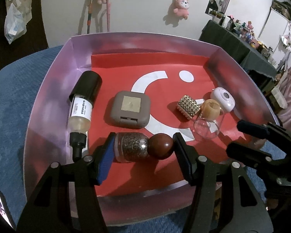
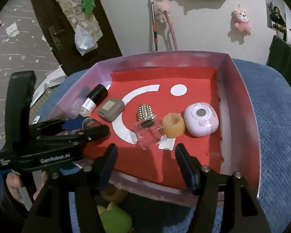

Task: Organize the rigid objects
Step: 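Open the left tool to release the glitter bottle while the right tool releases the cup, then withdraw both tools from the box toward the green toy and amber ring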

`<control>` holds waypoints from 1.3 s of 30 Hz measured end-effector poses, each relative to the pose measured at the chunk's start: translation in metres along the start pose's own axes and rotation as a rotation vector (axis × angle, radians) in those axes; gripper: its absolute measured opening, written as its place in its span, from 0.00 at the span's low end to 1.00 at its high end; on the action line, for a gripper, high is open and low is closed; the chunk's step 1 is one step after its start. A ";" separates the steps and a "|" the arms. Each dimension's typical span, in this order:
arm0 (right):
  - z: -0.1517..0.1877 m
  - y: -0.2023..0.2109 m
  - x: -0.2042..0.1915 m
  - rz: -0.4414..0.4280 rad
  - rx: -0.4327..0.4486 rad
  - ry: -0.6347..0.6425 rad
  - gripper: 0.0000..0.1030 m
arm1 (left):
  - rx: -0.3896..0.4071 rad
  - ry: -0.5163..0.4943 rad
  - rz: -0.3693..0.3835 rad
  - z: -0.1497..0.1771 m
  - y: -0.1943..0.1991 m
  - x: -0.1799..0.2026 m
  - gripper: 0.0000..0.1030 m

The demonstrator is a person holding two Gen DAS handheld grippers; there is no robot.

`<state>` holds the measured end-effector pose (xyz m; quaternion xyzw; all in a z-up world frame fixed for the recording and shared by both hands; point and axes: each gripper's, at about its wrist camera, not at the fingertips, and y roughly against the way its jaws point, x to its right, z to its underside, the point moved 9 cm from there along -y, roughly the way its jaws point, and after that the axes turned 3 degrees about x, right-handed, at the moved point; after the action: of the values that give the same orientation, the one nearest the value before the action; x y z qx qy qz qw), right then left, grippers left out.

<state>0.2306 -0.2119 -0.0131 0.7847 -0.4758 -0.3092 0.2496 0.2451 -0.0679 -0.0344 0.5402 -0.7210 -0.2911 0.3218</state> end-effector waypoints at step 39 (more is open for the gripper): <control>0.023 0.055 -0.030 -0.019 0.103 0.041 0.96 | 0.129 -0.075 -0.060 0.012 0.058 0.012 0.94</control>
<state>0.1707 -0.2106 0.0166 0.8070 -0.4785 -0.2707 0.2158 0.1987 -0.0646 0.0049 0.5700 -0.7334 -0.2736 0.2499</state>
